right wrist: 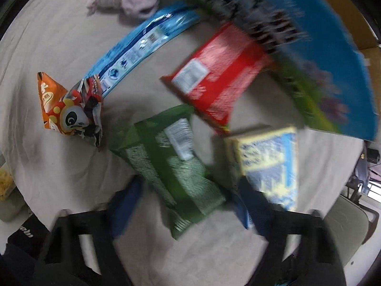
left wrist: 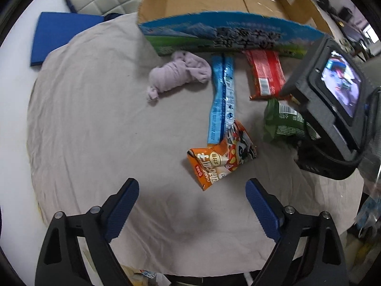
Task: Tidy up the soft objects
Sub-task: 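Grasp the orange panda bag with the left tool while the right tool grasps the green bag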
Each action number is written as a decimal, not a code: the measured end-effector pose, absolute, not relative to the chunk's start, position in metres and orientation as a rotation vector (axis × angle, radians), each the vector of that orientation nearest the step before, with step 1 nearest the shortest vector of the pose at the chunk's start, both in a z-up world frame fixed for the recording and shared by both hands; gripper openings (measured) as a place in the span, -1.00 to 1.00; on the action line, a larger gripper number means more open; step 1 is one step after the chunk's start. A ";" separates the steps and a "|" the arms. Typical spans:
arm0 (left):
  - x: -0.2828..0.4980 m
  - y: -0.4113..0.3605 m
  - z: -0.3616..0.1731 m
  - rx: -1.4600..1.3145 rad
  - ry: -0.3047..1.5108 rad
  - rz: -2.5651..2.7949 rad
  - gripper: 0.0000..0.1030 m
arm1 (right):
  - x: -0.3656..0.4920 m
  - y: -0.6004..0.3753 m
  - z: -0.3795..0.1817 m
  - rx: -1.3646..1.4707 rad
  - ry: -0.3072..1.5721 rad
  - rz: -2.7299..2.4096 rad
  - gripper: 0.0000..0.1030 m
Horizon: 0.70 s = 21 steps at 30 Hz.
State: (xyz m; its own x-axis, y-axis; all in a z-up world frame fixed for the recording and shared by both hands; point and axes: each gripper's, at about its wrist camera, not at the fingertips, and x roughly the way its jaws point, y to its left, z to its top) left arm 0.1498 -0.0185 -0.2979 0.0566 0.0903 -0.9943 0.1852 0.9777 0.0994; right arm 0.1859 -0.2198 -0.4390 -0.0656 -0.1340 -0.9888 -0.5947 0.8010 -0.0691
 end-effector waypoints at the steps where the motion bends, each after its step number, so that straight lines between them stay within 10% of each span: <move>1: 0.153 -0.020 -0.301 0.229 1.518 -0.100 0.78 | 0.186 -0.222 -0.441 -0.548 1.629 0.387 0.03; 12: 0.169 -0.076 -0.380 0.600 1.612 -0.419 0.78 | 0.153 -0.310 -0.443 0.220 1.784 0.019 -0.14; 14: 0.171 -0.083 -0.399 0.660 1.631 -0.439 0.52 | 0.145 -0.313 -0.445 0.235 1.787 0.015 0.02; 16: 0.175 -0.082 -0.408 0.617 1.673 -0.442 -0.28 | 0.139 -0.312 -0.450 0.216 1.780 0.014 0.03; 21: 0.189 -0.039 -0.405 0.020 1.838 -0.377 -0.33 | 0.125 -0.298 -0.465 0.208 1.747 -0.020 -0.33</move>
